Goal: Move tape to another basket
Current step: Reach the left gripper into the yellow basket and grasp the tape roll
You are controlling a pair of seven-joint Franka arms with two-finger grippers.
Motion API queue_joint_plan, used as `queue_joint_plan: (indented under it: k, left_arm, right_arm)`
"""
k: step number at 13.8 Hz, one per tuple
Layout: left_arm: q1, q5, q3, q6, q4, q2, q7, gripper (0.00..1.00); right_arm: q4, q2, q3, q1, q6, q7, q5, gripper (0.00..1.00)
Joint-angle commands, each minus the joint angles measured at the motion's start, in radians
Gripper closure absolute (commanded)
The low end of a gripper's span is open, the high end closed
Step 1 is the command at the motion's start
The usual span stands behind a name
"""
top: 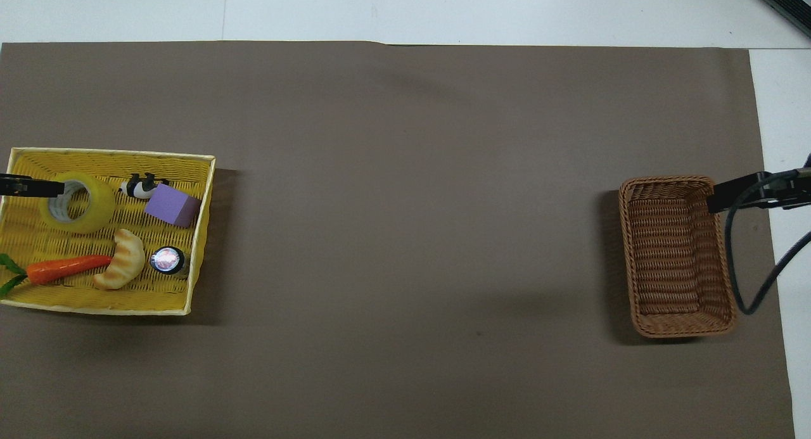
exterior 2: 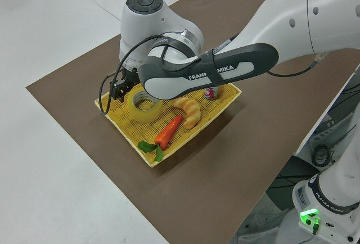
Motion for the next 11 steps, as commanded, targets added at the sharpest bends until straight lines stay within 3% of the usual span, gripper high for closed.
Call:
queue_joint_plan:
  k: [1, 3, 5, 6, 7, 9, 11]
  left_arm:
    - [0.012, -0.015, -0.009, 0.016, 0.022, 0.035, 0.018, 0.12]
    - [0.015, -0.015, -0.009, 0.015, 0.01, 0.041, 0.023, 0.2]
    - [0.015, -0.015, -0.009, 0.002, 0.005, 0.044, 0.02, 0.21]
    - [0.015, -0.015, -0.009, -0.004, 0.005, 0.044, 0.018, 0.3]
    - [0.015, -0.015, -0.009, -0.01, 0.005, 0.042, 0.018, 0.45]
    - [0.015, -0.015, -0.009, -0.034, 0.005, 0.039, 0.026, 0.98]
    - [0.012, -0.015, -0.007, -0.041, 0.008, 0.032, 0.021, 1.0]
  right_arm:
    - [-0.013, -0.008, 0.004, -0.006, 0.007, -0.026, -0.001, 0.0]
    - [-0.013, -0.008, 0.004, -0.006, 0.007, -0.026, -0.001, 0.0]
    - [-0.013, -0.008, 0.004, -0.006, 0.007, -0.026, -0.001, 0.0]
    - [-0.013, -0.008, 0.004, -0.006, 0.007, -0.026, -0.001, 0.0]
    - [-0.013, -0.008, 0.004, -0.006, 0.007, -0.026, -0.001, 0.0]
    - [-0.013, -0.008, 0.004, -0.006, 0.007, -0.026, -0.001, 0.0]
    - [-0.013, -0.008, 0.004, -0.006, 0.007, -0.026, -0.001, 0.0]
